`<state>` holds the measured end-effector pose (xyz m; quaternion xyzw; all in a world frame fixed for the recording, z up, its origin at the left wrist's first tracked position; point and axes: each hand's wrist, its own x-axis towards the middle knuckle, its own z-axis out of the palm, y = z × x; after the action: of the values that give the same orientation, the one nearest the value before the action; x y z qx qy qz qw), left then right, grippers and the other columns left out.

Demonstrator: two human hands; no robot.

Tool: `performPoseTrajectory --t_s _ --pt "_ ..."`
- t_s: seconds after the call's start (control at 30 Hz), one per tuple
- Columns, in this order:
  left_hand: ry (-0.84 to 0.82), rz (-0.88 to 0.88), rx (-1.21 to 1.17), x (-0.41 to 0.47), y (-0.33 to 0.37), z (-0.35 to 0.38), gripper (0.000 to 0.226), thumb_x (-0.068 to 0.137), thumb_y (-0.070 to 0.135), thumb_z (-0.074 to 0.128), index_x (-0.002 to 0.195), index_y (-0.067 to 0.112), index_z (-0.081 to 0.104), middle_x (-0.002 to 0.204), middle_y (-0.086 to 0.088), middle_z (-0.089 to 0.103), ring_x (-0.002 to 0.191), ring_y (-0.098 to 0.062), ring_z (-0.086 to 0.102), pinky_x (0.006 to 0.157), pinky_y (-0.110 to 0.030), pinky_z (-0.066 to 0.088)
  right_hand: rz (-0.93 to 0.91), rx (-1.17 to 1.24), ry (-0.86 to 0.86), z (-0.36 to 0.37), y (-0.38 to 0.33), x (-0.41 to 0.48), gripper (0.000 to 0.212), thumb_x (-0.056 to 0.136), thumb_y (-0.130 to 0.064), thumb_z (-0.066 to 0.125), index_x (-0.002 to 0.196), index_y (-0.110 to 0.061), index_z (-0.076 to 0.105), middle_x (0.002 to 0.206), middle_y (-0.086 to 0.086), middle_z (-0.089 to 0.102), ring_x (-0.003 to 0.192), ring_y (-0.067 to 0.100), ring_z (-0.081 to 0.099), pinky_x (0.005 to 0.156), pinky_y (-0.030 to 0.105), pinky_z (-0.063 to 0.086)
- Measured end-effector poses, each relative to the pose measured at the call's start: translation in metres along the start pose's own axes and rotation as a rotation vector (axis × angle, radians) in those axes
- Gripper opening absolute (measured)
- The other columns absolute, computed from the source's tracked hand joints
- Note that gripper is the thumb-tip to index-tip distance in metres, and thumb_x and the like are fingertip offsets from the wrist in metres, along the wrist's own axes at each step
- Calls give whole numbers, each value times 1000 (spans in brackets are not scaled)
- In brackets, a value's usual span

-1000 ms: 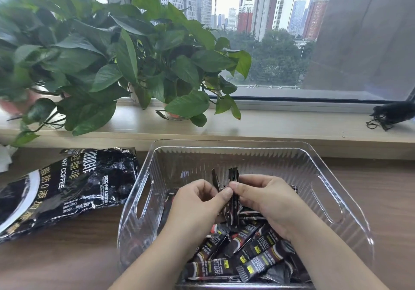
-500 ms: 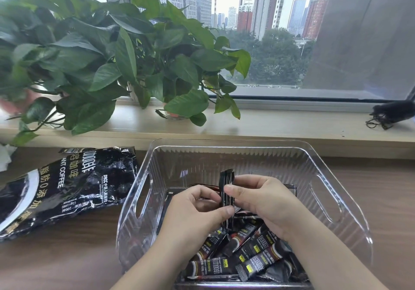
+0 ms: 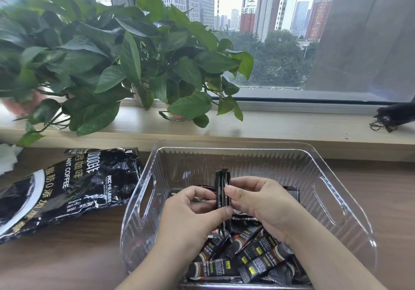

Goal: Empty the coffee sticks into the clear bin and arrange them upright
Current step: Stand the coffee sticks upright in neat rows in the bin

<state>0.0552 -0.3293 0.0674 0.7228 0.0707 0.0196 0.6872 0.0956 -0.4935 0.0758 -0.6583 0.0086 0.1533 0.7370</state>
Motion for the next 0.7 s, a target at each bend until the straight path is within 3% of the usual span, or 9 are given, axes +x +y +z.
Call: performPoseTrajectory --t_s 0.17,0.37,0.57,0.7 --pt "6 -26 -42 3 -5 -1 38 61 8 93 89 7 66 73 -9 75 72 -26 74 70 -46 62 -8 -6 -18 1 -2 -2 32 63 -17 86 90 -4 73 88 8 76 83 21 74 84 34 60" --pt "-11 -30 -58 4 -6 1 32 57 16 94 71 12 66 72 -17 73 73 -34 71 77 -57 59 -21 -66 -12 4 -3 -4 23 63 -22 87 76 -10 73 77 7 73 73 17 69 78 30 59" --pt "-22 -22 -26 7 -6 0 35 54 18 97 72 17 66 76 -17 74 82 -41 72 78 -56 59 -26 -70 17 4 -2 -3 22 63 -24 87 75 -10 75 77 7 73 72 17 69 72 25 56" --pt "-7 -4 -11 8 -7 0 34 58 12 95 71 16 64 74 -18 73 71 -38 71 64 -42 60 -18 -68 19 4 -2 -3 22 64 -25 87 76 -10 76 78 7 74 74 18 70 75 26 57"
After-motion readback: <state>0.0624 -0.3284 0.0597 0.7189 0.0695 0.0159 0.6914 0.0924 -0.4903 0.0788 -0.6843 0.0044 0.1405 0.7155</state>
